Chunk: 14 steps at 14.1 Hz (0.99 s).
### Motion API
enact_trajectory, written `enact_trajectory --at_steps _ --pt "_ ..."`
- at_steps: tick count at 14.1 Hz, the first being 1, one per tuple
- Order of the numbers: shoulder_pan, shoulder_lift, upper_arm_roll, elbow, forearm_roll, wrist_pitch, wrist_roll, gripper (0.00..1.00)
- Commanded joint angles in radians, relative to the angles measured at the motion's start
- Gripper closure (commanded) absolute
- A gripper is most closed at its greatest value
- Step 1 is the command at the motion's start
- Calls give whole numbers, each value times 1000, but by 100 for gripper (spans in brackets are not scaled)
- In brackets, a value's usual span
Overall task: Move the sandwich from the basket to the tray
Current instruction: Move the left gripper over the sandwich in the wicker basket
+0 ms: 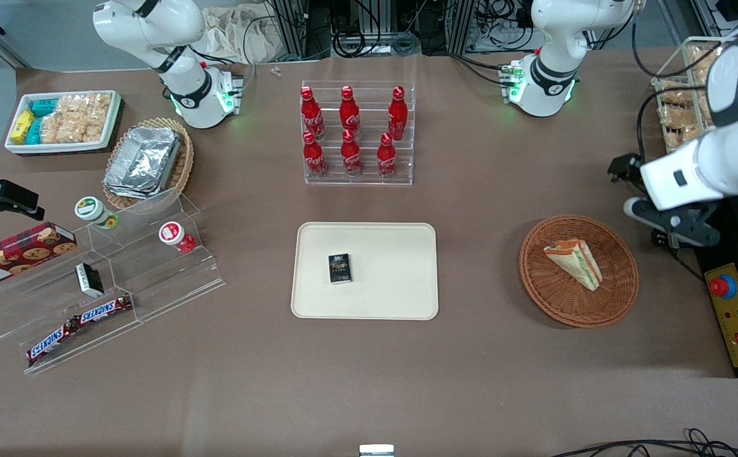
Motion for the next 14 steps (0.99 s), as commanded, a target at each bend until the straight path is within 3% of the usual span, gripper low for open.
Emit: enact_trajectory --at_steps 1,4,6,8,10,14 --pt "-12 48 3 61 21 -40 -4 0" --pt "-24 98 -5 86 47 -48 -74 0" --pt "-12 57 -3 -44 32 7 -276 0" --pt "17 -39 3 -257 20 236 -353 0" --pt "60 -98 4 -427 -46 444 -500 0" --pt "60 -84 3 -609 -49 737 -814 0"
